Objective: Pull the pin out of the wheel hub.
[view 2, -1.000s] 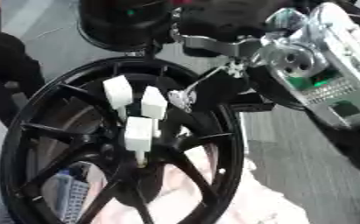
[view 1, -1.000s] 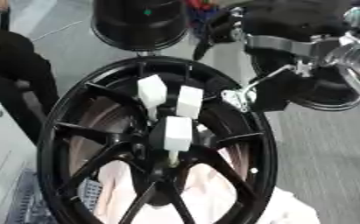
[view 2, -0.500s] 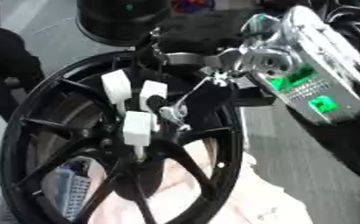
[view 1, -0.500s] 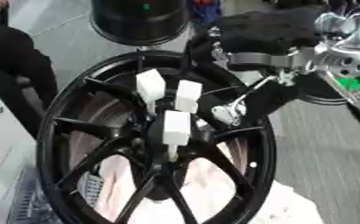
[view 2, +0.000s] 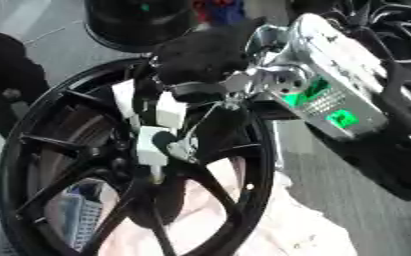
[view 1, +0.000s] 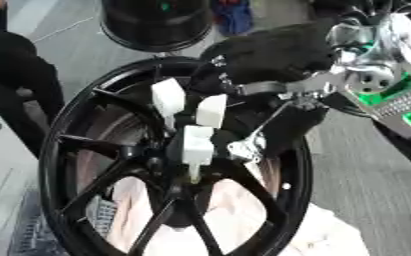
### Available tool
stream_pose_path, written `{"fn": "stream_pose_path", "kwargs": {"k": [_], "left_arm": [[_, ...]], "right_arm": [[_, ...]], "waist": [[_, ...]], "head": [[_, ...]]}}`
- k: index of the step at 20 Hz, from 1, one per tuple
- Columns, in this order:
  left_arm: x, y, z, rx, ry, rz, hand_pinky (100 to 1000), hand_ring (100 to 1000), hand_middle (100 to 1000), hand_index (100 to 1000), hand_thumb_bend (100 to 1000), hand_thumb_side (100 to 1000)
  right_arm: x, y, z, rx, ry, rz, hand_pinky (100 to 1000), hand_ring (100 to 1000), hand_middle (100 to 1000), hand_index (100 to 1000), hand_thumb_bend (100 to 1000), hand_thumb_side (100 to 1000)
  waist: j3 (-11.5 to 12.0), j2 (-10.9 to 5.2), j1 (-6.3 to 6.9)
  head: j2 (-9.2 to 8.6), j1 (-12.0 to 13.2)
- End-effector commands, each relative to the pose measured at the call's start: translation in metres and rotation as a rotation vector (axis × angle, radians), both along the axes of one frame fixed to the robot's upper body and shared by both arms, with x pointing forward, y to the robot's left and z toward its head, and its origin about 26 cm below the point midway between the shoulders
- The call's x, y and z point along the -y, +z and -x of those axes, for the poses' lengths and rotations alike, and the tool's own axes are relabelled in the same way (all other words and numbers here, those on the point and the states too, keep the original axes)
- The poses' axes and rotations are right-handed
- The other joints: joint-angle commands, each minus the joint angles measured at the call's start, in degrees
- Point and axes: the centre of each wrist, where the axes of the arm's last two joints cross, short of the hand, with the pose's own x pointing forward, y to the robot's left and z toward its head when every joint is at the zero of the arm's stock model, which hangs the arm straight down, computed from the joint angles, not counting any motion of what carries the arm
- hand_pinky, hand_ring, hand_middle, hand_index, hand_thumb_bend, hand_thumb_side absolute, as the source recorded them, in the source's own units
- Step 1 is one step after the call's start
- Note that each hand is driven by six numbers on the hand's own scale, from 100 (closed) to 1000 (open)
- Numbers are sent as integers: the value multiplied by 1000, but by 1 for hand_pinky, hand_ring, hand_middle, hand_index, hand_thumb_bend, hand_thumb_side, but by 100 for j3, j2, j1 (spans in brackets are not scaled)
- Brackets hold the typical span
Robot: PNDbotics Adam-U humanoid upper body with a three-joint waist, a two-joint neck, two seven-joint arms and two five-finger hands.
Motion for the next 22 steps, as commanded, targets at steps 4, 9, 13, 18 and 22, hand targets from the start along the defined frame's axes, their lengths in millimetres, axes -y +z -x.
{"fn": "stream_pose_path", "kwargs": {"k": [4, 9, 13, 18, 22], "left_arm": [[1, 18, 3, 8, -8, -60, 872, 585, 706, 702, 100, 442], [2, 19, 3, -4, -12, -74, 873, 585, 707, 702, 100, 441], [2, 19, 2, -8, -14, -77, 873, 584, 707, 701, 100, 446], [3, 19, 2, -11, -17, -77, 874, 583, 707, 701, 100, 457], [3, 18, 2, -15, -17, -74, 875, 582, 708, 700, 100, 466]], "right_arm": [[1, 5, 3, 28, 23, 70, 1000, 909, 833, 844, 181, 641], [3, 5, 3, 40, 38, 105, 1000, 918, 844, 852, 242, 665], [3, 6, 3, 60, 46, 118, 1000, 922, 846, 856, 270, 675], [2, 10, 4, 117, 74, 109, 1000, 928, 851, 862, 302, 687], [2, 11, 4, 166, 96, 101, 1000, 936, 857, 868, 331, 697]], "waist": [[-6, -65, 8], [10, -51, 2], [27, -12, -6], [15, 70, -23], [-12, 130, -41]], "head": [[-91, 112], [-150, 223], [-192, 292], [-251, 349], [-290, 383]]}}
